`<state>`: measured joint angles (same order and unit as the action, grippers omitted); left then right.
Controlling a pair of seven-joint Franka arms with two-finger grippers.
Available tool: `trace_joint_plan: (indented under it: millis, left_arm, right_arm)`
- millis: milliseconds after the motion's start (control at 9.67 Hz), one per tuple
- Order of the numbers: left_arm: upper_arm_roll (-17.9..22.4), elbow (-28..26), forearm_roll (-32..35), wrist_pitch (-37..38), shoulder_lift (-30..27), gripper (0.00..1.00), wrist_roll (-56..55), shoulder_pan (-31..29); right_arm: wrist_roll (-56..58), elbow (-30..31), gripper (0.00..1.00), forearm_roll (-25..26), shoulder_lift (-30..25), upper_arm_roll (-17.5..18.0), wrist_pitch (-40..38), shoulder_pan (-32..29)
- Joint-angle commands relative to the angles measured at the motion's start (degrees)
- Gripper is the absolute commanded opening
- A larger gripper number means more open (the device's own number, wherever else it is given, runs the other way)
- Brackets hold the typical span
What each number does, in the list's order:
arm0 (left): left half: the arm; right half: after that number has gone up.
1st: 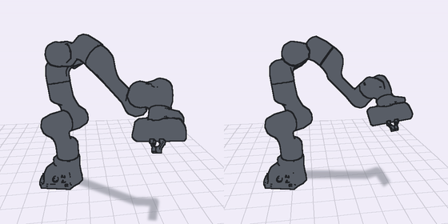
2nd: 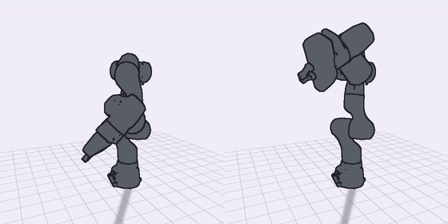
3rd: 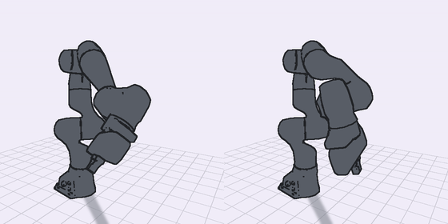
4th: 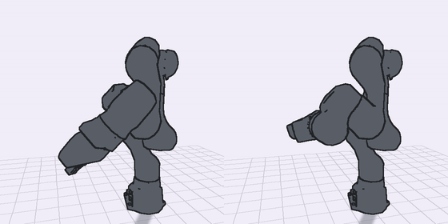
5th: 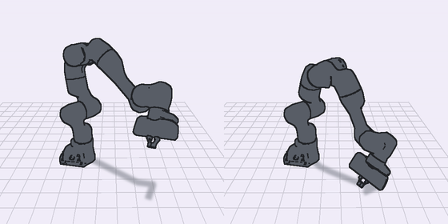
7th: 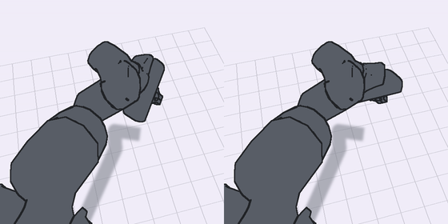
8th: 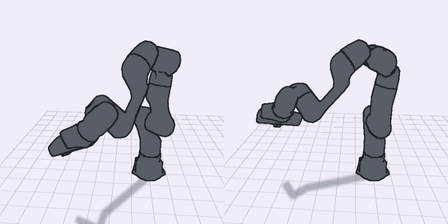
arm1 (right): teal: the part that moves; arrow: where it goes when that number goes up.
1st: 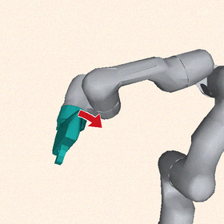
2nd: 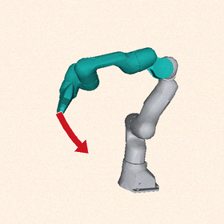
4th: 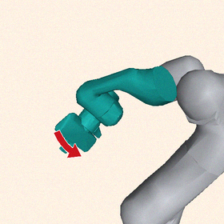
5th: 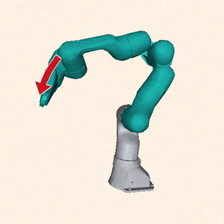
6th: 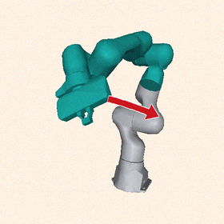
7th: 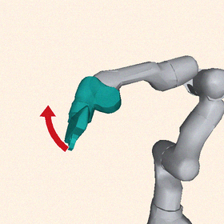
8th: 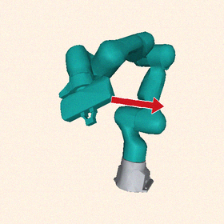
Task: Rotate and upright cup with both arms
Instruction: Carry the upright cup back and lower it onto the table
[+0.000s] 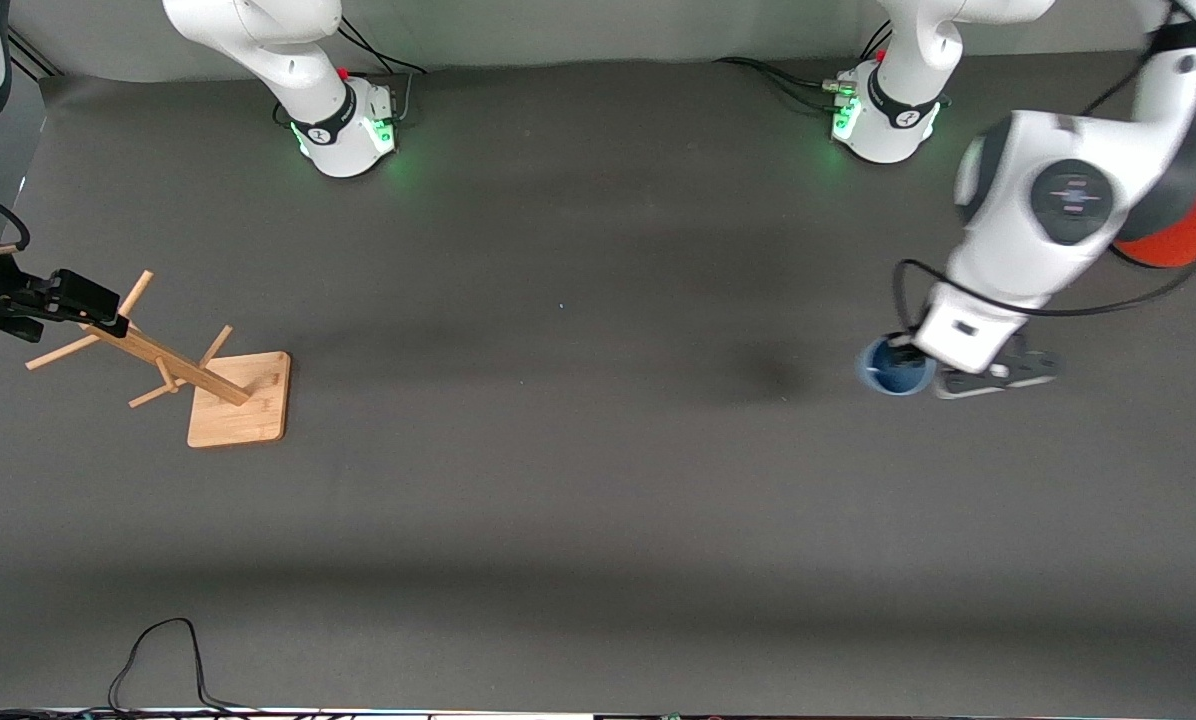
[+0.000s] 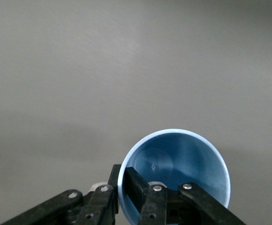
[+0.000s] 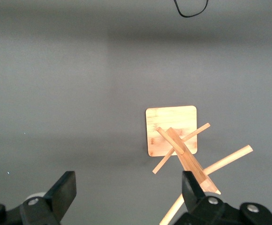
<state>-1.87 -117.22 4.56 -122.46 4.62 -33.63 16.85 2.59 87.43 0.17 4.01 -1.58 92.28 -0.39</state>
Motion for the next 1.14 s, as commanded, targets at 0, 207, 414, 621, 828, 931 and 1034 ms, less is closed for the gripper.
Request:
trace_joint_plan:
  millis: [0, 207, 414, 621, 828, 931, 1034]
  left_arm:
    - [0.9, 0.2, -0.1, -4.8, 5.3, 0.00, -12.5, 8.3]
    - [0.9, 1.4, -0.1, -11.2, 11.5, 0.00, -23.0, 14.0]
    - [0.9, 4.2, 0.0, -14.6, 17.1, 0.00, -28.9, 17.1]
    - [0.9, 8.7, 0.5, -16.2, 22.4, 0.00, -35.8, 20.0]
    - [0.9, 9.4, 0.5, -18.0, 24.0, 0.00, -36.5, 20.1]
    - [0.9, 9.4, 0.5, -18.0, 24.1, 0.68, -36.4, 20.1]
    - [0.9, 9.4, 0.5, -17.7, 24.0, 1.00, -36.3, 20.0]
  right_arm:
    - [0.2, -0.5, 1.00, -0.3, 0.2, -0.4, -0.1, 0.3]
    - [-2.7, -0.5, 1.00, -0.5, 0.0, -0.4, -0.3, 0.5]
    - [-3.1, -0.5, 1.00, -0.4, 0.1, -0.4, -0.3, 0.6]
    - [-3.0, -0.5, 1.00, -0.5, 0.1, -0.4, -0.3, 0.5]
    - [-3.0, -0.3, 1.00, -2.3, 0.1, -0.6, -0.4, 0.3]
    - [-3.0, -0.3, 1.00, -2.5, 0.0, -0.7, -0.4, 0.3]
    - [-2.7, -0.3, 1.00, -2.5, 0.1, -0.7, -0.3, 0.2]
